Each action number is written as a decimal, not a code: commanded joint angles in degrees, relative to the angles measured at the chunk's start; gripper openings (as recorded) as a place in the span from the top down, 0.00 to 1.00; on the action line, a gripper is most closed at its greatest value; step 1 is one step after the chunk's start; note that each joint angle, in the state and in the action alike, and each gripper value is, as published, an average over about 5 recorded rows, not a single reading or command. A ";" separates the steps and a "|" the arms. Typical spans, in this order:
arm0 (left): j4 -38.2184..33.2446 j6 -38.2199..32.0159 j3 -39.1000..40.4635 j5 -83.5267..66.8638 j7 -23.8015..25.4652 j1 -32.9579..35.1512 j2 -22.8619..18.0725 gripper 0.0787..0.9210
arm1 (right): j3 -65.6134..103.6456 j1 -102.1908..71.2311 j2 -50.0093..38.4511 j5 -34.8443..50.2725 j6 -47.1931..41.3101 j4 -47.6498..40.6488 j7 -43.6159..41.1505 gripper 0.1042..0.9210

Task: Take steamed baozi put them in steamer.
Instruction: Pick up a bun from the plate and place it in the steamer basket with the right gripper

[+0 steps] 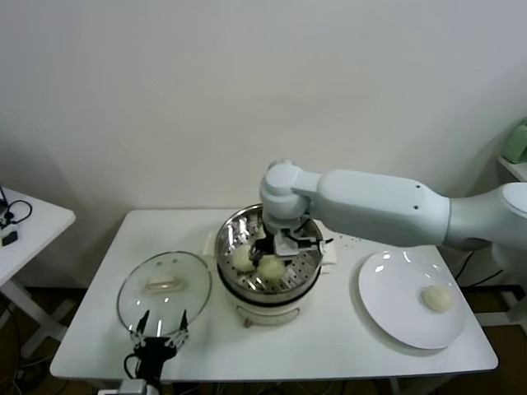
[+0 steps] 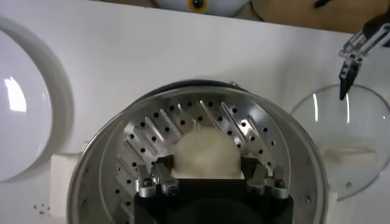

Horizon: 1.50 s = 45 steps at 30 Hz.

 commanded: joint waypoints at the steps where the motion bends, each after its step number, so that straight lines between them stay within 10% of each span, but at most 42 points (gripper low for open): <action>1: -0.09 0.10 -0.25 -0.01 -0.01 -0.13 0.20 0.12 | -2.56 -1.10 2.45 1.33 1.11 -2.31 0.10 0.26; 45: -0.06 0.69 -0.21 -0.08 -0.04 -1.31 0.28 0.12 | -0.59 -3.64 0.23 -1.72 4.19 -0.65 -1.99 0.13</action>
